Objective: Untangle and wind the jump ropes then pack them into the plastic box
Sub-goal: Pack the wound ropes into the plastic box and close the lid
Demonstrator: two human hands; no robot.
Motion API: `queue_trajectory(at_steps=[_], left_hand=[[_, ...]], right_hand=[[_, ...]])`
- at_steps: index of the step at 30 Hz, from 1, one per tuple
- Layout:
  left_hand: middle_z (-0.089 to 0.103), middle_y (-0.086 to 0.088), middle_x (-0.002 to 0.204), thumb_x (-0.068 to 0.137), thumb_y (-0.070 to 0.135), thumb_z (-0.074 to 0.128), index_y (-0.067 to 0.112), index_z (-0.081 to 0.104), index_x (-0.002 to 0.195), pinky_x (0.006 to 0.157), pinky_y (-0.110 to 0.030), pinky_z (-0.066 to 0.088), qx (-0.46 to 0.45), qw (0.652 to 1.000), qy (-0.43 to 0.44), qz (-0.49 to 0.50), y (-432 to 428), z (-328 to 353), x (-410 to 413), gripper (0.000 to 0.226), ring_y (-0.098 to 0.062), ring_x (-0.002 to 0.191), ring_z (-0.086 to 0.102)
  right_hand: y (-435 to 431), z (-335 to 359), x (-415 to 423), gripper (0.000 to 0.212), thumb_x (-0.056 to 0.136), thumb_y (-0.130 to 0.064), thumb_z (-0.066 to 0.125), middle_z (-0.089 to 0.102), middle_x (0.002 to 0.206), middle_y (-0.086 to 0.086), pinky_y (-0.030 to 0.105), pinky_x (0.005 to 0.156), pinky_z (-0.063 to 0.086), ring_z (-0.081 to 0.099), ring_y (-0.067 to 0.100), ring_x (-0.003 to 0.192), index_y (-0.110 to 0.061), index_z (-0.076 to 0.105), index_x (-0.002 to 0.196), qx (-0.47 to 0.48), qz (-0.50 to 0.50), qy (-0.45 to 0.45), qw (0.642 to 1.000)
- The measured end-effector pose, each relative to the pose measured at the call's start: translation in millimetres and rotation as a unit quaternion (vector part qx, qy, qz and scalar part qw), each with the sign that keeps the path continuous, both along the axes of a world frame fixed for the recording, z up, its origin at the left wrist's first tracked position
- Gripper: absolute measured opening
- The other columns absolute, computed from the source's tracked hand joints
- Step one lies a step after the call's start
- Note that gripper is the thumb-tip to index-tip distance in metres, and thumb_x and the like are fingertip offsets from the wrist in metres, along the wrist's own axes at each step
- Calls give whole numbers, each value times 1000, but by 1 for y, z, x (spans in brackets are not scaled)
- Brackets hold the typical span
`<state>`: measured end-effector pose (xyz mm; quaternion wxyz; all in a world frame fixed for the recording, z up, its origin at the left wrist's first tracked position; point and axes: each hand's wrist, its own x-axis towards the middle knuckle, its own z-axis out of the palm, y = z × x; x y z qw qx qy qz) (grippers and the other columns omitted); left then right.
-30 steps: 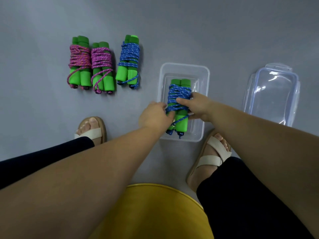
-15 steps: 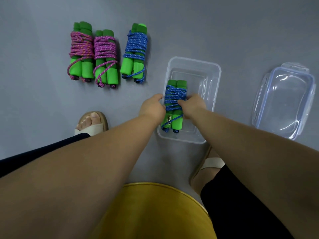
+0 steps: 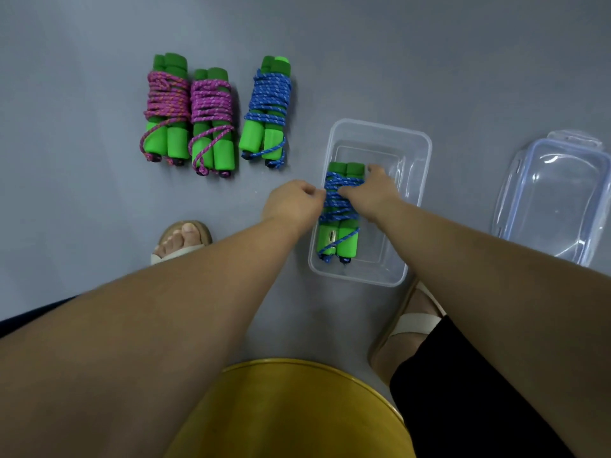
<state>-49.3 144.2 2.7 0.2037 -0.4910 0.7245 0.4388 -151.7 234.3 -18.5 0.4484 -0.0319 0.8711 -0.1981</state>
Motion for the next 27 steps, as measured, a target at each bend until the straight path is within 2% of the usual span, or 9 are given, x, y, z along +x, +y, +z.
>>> queue_trajectory(at_steps=[3,5,12,14,16,20,22,24,27], left_hand=[[47,-13,129,90,29,50,14,54,121,93,-32,36,-227,973,13,-36,-34,5,-17,35,-31,115,47],[36,-16,139,90,30,51,12,40,134,101,-36,29,-284,957,2,-60,-61,3,-32,49,-32,126,35],[35,-16,140,81,32,69,15,15,146,100,-37,38,-101,989,-91,50,-92,-38,-47,86,-33,124,44],[34,-15,139,76,33,74,12,18,144,97,-34,40,-91,988,-103,63,-89,-41,-44,91,-32,121,46],[37,-15,136,71,31,77,8,27,137,91,-30,42,-87,988,-107,73,-86,-41,-39,85,-29,118,47],[55,-9,117,67,23,76,8,37,123,77,-28,44,-74,989,11,126,-78,-24,-26,70,-26,100,57],[59,-5,104,66,20,75,10,40,115,72,-28,43,-111,987,79,82,-68,1,-19,62,-24,90,58],[62,-4,101,65,20,76,11,42,114,73,-32,47,-132,984,122,15,-56,27,-16,61,-25,89,60],[61,1,99,66,24,79,13,42,118,77,-33,49,-100,982,151,-53,-33,63,-16,65,-23,91,61]], right_hand=[[-11,10,-17,58,88,-26,55,36,142,10,29,87,37,48,29,119,-15,32,140,-32,13,83,996],[-16,9,-23,52,89,-23,53,39,139,9,29,90,37,48,28,118,-15,36,138,-68,2,87,994],[-16,-7,-10,50,86,-21,57,48,130,9,42,96,46,55,26,110,-13,42,133,-93,-55,33,994],[-18,-8,-10,50,85,-22,57,48,128,9,45,94,48,57,29,107,-13,43,132,-93,-67,25,993],[-20,-5,-11,48,86,-23,55,47,130,8,37,93,46,56,25,105,-14,43,132,-89,-77,34,992],[-34,19,-12,44,90,-35,56,53,119,-3,23,84,39,53,13,103,-16,46,128,-165,-120,85,975],[-46,43,-16,59,88,-41,59,53,110,-6,30,90,46,55,16,106,-13,38,135,-250,-194,4,949],[-59,66,-25,70,85,-41,62,53,117,0,36,94,48,56,20,109,-11,31,140,-318,-256,-100,907],[-58,102,-35,41,84,-31,67,66,100,6,38,88,53,65,19,90,-8,54,116,-379,-256,-156,875]])
